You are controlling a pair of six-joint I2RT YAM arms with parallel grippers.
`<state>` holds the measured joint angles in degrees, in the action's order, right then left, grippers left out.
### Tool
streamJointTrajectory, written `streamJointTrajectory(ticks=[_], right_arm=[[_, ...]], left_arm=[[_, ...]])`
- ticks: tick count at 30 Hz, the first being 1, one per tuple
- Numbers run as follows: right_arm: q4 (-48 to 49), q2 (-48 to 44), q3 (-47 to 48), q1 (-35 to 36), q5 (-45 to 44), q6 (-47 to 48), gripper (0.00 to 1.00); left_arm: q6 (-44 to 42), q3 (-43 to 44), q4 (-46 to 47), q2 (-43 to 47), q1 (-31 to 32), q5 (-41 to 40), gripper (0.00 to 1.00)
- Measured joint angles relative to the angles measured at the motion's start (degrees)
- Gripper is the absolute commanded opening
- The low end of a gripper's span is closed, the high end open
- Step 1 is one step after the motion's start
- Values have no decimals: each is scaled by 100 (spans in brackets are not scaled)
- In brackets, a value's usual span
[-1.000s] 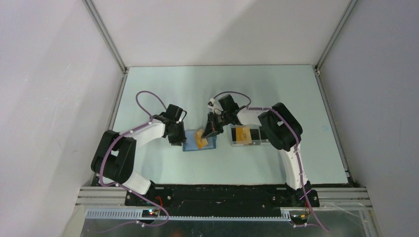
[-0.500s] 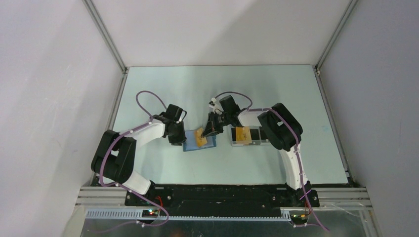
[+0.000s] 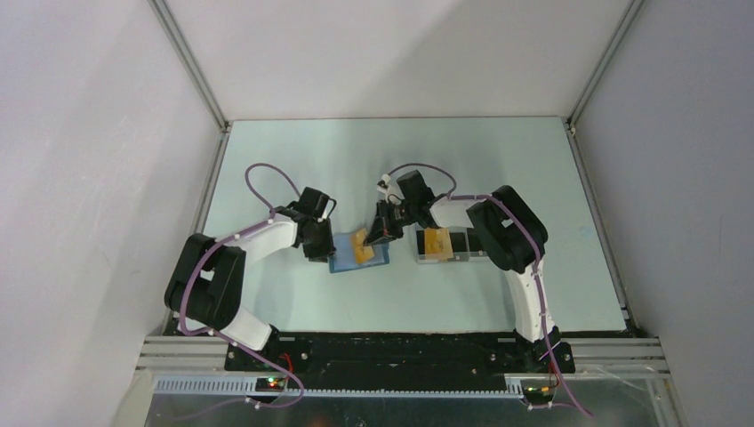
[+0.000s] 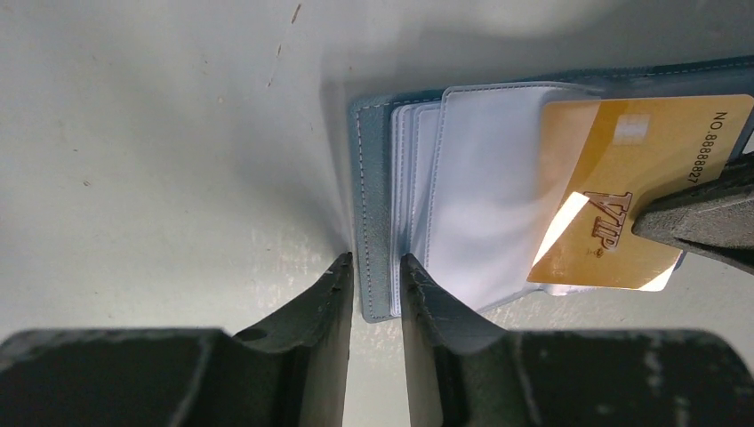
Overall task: Put the credit cards into the card holder
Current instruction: Insert the credit card into the card holder.
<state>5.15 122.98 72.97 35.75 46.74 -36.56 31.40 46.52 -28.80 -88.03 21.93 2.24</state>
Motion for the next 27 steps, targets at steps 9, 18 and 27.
streamJointTrajectory(ticks=[9, 18, 27], right_arm=[[-181, -44, 0, -17, -26, 164, 0], [229, -44, -170, 20, -83, -177, 0], [890, -44, -461, 90, -142, -612, 0]], left_arm=[[0, 11, -4, -11, 0, 26, 29], [2, 20, -7, -22, 0, 57, 29], [0, 48, -33, -48, -7, 92, 29]])
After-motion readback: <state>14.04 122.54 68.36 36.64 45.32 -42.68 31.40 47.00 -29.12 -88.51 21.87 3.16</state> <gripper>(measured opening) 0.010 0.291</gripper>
